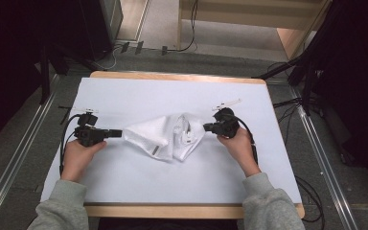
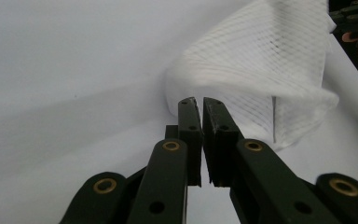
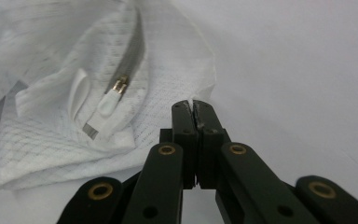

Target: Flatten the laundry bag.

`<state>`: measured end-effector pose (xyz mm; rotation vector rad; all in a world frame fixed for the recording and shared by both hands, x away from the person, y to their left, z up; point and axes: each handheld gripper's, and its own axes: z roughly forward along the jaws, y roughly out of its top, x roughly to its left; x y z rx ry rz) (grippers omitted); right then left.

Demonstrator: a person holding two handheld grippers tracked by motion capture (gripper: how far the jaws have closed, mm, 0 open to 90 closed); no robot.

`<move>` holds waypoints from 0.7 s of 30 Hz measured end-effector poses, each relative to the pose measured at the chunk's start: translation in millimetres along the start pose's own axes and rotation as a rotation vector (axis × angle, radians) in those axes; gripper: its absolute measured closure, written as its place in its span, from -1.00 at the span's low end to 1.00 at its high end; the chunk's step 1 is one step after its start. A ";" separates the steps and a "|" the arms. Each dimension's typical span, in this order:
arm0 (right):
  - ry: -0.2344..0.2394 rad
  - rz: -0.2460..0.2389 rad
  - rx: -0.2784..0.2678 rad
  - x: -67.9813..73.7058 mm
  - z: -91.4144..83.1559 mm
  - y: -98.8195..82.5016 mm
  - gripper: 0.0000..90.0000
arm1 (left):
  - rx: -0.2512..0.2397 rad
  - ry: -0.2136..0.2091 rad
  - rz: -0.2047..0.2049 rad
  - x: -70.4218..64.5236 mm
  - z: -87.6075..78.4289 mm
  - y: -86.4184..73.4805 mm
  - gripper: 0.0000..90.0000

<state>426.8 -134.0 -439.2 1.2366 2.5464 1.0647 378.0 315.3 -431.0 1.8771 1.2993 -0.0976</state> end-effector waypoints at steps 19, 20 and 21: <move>-0.010 0.001 -0.082 10.9 -20.6 -16.9 0.67 | 0.039 -0.040 0.205 -60.6 13.5 3.2 0.45; -0.005 -0.005 -0.089 12.8 -21.7 -18.4 0.66 | 0.043 -0.045 0.216 -64.1 15.5 3.0 0.44; -0.003 -0.006 -0.090 14.9 -23.3 -19.9 0.66 | 0.047 -0.046 0.224 -67.7 17.4 2.7 0.41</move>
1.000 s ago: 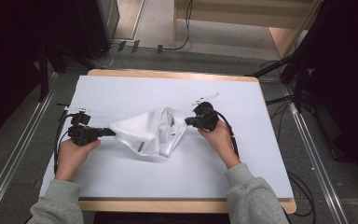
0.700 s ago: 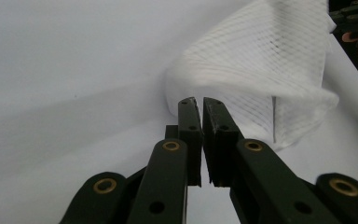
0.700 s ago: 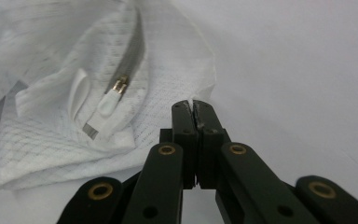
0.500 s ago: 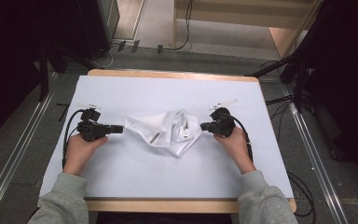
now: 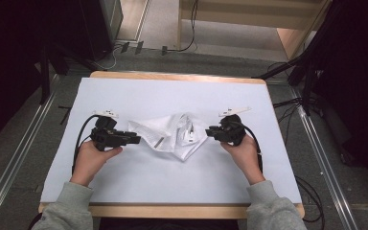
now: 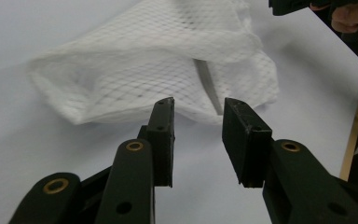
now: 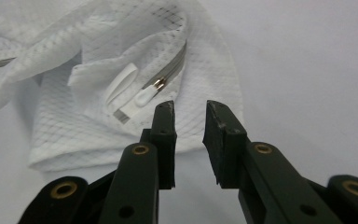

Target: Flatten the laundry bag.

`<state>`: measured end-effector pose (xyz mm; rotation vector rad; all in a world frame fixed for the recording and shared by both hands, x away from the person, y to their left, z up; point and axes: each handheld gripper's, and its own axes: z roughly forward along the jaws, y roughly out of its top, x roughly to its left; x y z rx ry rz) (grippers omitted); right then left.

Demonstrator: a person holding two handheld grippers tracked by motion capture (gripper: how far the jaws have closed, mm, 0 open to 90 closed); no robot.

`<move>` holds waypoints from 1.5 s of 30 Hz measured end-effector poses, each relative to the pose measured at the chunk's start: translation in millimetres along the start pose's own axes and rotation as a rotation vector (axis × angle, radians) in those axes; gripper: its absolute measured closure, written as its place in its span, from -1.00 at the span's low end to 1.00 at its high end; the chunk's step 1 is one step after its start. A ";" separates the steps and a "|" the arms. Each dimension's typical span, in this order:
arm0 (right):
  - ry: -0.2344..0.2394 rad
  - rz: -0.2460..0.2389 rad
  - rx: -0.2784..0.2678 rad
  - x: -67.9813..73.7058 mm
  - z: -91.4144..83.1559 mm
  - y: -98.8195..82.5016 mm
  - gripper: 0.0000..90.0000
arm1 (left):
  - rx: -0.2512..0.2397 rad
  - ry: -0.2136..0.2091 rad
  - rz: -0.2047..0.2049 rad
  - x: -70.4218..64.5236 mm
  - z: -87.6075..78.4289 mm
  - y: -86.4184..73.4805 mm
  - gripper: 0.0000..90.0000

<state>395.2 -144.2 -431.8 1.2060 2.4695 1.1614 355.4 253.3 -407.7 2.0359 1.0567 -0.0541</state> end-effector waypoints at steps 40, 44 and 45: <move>0.018 0.001 0.049 24.9 -0.7 -30.8 0.53 | 0.042 -0.027 0.124 -27.6 107.3 19.2 -0.52; 0.015 0.008 0.039 24.2 -2.1 -32.7 0.52 | 0.051 -0.019 0.140 -25.8 115.6 18.4 -0.42; 0.016 0.010 0.037 25.3 -2.0 -32.8 0.52 | 0.052 -0.009 0.147 -25.4 116.3 17.9 -0.34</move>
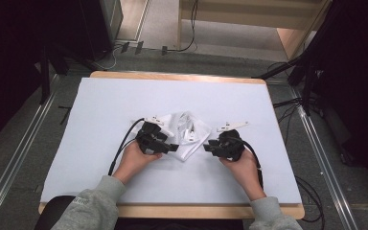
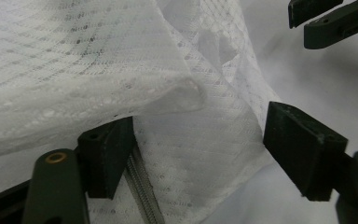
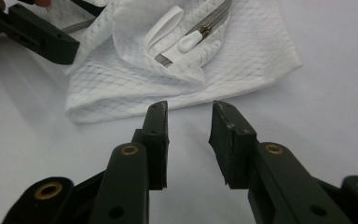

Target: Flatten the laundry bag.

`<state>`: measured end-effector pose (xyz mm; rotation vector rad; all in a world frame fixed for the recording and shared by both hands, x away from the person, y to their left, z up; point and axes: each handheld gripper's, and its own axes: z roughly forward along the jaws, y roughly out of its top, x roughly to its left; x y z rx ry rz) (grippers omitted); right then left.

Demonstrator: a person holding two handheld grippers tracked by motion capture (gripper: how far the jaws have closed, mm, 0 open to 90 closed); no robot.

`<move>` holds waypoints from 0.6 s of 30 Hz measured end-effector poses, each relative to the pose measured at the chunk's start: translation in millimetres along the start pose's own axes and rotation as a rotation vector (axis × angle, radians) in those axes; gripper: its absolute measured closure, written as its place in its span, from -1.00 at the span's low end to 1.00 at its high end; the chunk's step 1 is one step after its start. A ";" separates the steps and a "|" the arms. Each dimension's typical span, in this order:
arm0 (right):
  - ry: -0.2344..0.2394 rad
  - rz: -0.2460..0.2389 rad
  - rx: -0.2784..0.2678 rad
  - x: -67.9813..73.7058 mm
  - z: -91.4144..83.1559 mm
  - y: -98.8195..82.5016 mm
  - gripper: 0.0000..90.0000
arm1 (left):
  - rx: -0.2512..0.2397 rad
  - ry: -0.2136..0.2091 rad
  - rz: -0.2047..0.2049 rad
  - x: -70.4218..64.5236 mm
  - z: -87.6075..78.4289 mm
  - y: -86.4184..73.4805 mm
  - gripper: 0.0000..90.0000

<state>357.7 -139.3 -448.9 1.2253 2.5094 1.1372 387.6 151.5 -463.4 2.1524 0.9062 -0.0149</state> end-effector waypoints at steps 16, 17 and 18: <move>-0.021 0.005 -0.015 -5.2 16.1 5.5 0.50 | -0.008 0.137 0.042 -0.5 -3.2 -6.5 0.90; -0.029 0.005 -0.021 -5.9 16.7 6.1 0.50 | 0.000 0.118 0.020 2.1 -4.2 -6.4 0.95; -0.033 0.000 -0.028 -7.3 17.3 6.6 0.50 | -0.001 0.111 0.017 2.8 -4.3 -6.5 0.97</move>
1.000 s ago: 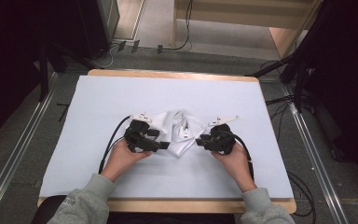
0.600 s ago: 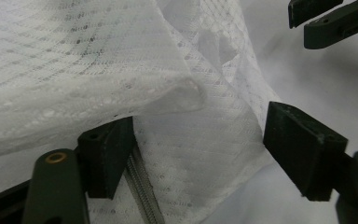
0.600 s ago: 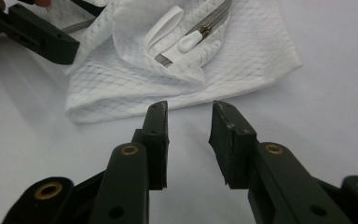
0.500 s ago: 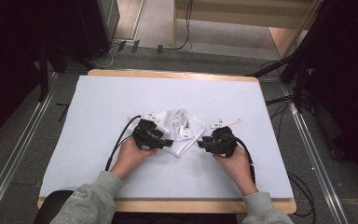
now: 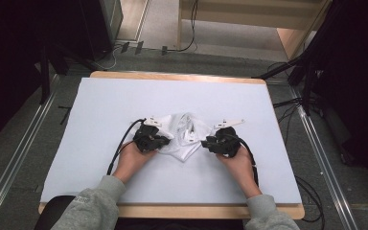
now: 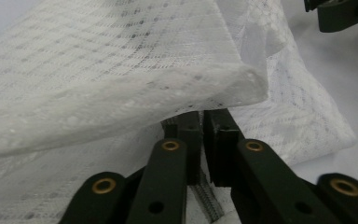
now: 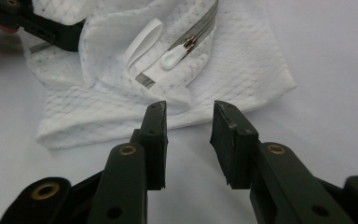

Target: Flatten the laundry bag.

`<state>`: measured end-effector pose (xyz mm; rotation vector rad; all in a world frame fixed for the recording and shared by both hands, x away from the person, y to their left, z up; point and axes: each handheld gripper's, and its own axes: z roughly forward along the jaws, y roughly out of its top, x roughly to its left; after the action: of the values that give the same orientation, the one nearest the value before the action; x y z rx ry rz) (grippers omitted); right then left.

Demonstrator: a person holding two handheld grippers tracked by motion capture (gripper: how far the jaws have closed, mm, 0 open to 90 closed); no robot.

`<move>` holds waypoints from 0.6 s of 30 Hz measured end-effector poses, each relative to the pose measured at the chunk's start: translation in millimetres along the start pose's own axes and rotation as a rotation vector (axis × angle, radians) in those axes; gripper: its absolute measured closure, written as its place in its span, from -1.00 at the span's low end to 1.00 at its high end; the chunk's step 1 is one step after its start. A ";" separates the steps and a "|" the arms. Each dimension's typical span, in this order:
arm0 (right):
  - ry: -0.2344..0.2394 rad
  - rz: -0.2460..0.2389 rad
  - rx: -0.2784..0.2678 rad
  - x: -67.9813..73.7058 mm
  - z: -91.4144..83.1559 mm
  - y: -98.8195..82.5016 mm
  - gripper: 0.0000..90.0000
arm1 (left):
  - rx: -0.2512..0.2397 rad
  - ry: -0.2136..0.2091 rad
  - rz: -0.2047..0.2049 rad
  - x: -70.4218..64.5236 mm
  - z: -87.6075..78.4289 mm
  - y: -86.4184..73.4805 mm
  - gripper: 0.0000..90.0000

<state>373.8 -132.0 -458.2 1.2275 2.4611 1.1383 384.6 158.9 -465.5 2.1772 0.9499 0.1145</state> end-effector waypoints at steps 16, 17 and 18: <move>-0.116 0.072 -0.034 -35.8 6.4 8.1 0.26 | -0.055 -0.087 -0.070 10.5 -28.8 7.6 1.00; -0.119 0.077 -0.029 -38.6 9.4 9.1 0.26 | -0.066 -0.085 -0.071 11.1 -34.7 8.3 1.00; -0.119 0.077 -0.029 -38.6 9.4 9.1 0.26 | -0.066 -0.085 -0.071 11.1 -34.7 8.3 1.00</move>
<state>408.6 -151.9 -465.3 1.3512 2.3217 1.0817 385.3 183.4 -437.3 2.0693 0.9604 0.0192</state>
